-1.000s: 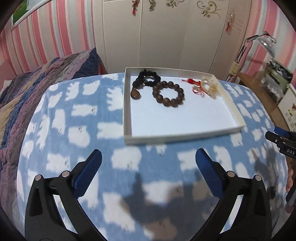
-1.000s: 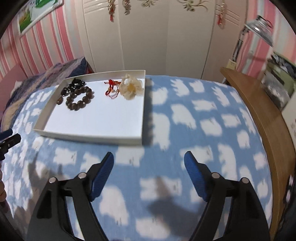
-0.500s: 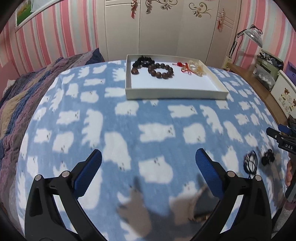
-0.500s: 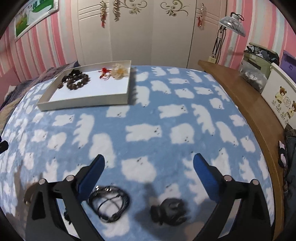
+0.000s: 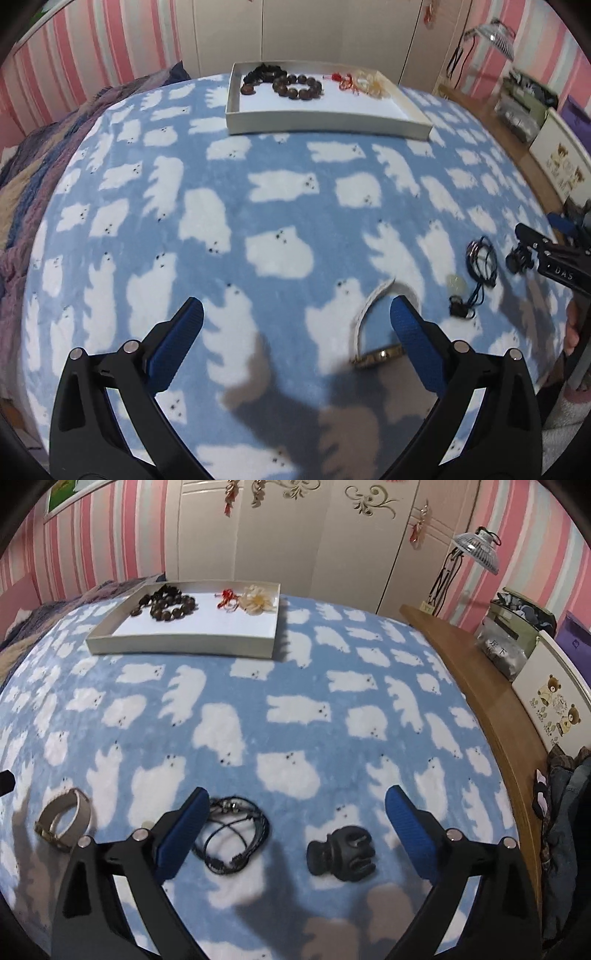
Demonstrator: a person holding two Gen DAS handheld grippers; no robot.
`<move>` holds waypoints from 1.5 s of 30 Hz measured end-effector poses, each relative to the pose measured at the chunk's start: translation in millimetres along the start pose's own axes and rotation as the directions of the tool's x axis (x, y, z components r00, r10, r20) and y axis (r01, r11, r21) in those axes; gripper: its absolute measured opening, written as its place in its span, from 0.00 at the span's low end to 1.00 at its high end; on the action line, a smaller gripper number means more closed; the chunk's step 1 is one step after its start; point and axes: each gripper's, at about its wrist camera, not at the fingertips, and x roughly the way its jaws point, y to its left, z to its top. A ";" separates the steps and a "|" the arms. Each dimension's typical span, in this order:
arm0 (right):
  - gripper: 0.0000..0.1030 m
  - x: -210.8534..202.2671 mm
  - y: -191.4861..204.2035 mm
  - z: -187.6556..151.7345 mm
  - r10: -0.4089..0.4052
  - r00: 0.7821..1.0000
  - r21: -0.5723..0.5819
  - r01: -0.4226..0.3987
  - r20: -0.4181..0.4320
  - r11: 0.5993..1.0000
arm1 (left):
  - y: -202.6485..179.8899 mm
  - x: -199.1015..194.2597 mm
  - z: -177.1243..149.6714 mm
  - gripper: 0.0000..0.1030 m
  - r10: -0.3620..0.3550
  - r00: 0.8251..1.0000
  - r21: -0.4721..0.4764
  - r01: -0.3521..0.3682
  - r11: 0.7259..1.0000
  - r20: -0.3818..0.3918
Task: Organize jewelry
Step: 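Move the left tool to the cream watch while the right tool reaches the black cord bracelets, then close the left tool on the watch strap while the right tool grips the black cord bracelets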
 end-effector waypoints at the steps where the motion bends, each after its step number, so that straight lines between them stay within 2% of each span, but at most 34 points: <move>1: 0.92 -0.2 2.2 -1.1 -0.001 1.000 -0.010 0.001 -0.003 1.000 | -2.5 -0.4 -1.1 0.97 0.012 1.000 0.013 -0.012 1.000 -0.003; 3: 0.92 0.3 5.6 -4.1 0.011 1.000 -0.016 -0.011 -0.014 1.000 | -5.3 0.0 -2.2 0.97 -0.001 1.000 0.023 0.001 1.000 -0.010; 5: 0.81 2.5 7.9 -7.7 0.054 0.998 -0.013 -0.055 -0.037 0.998 | -6.9 4.1 -3.1 0.97 -0.036 0.999 0.026 0.036 0.999 -0.025; 6: 0.69 5.2 9.5 -10.4 0.077 0.995 -0.016 -0.078 -0.057 0.997 | -7.1 5.9 -3.0 0.97 -0.049 0.998 0.024 0.050 0.998 -0.027; 7: 0.63 8.3 11.4 -12.9 0.089 0.993 -0.019 -0.091 -0.080 0.996 | -7.8 7.7 -2.9 0.96 -0.065 0.997 0.023 0.066 0.998 -0.031; 11: 0.61 21.4 18.8 -22.4 0.136 0.975 -0.029 -0.143 -0.176 0.989 | -8.4 14.8 -2.2 0.93 -0.084 0.995 0.021 0.085 0.996 -0.050; 13: 0.54 25.7 22.9 -25.2 0.148 0.969 -0.038 -0.158 -0.198 0.987 | -8.6 19.1 -1.4 0.92 -0.078 0.995 0.021 0.079 0.997 -0.060; 18: 0.53 36.1 32.3 -26.9 0.208 0.945 -0.033 -0.223 -0.251 0.974 | -14.5 29.4 0.8 0.87 -0.091 0.991 0.042 0.096 0.995 -0.095; 24: 0.53 41.1 40.9 -24.6 0.224 0.937 -0.046 -0.245 -0.269 0.968 | -19.2 37.4 4.2 0.87 -0.104 0.987 0.057 0.111 0.992 -0.120; 29: 0.53 47.4 47.5 -27.0 0.210 0.938 -0.073 -0.238 -0.277 0.968 | -22.5 45.6 3.4 0.78 -0.124 0.980 0.068 0.135 0.988 -0.154; 32: 0.47 49.3 50.4 -25.0 0.194 0.943 -0.093 -0.226 -0.270 0.970 | -25.3 51.0 4.4 0.78 -0.123 0.978 0.079 0.138 0.987 -0.166; 34: 0.34 49.3 49.5 -22.7 0.214 0.937 -0.083 -0.245 -0.275 0.966 | -26.2 52.0 6.0 0.78 -0.122 0.979 0.084 0.137 0.987 -0.165; 36: 0.32 51.3 49.4 -21.3 0.234 0.929 -0.072 -0.264 -0.288 0.962 | -25.5 52.4 6.9 0.78 -0.125 0.979 0.084 0.140 0.987 -0.162; 38: 0.26 52.4 51.8 -21.0 0.231 0.929 -0.083 -0.265 -0.289 0.961 | -24.9 53.7 6.6 0.76 -0.126 0.978 0.082 0.141 0.987 -0.166; 39: 0.23 53.1 53.5 -21.0 0.231 0.928 -0.088 -0.267 -0.291 0.960 | -25.3 55.1 6.2 0.75 -0.128 0.976 0.081 0.144 0.986 -0.174; 41: 0.20 53.6 55.0 -21.3 0.234 0.930 -0.087 -0.268 -0.284 0.959 | -27.2 60.5 5.4 0.61 -0.141 0.968 0.076 0.159 0.984 -0.209; 43: 0.19 54.8 56.1 -21.6 0.236 0.930 -0.090 -0.270 -0.280 0.959 | -29.3 65.3 4.5 0.55 -0.152 0.960 0.075 0.174 0.982 -0.235; 45: 0.19 55.9 55.5 -20.8 0.244 0.928 -0.084 -0.278 -0.282 0.957 | -31.9 69.4 4.7 0.55 -0.145 0.958 0.082 0.170 0.982 -0.249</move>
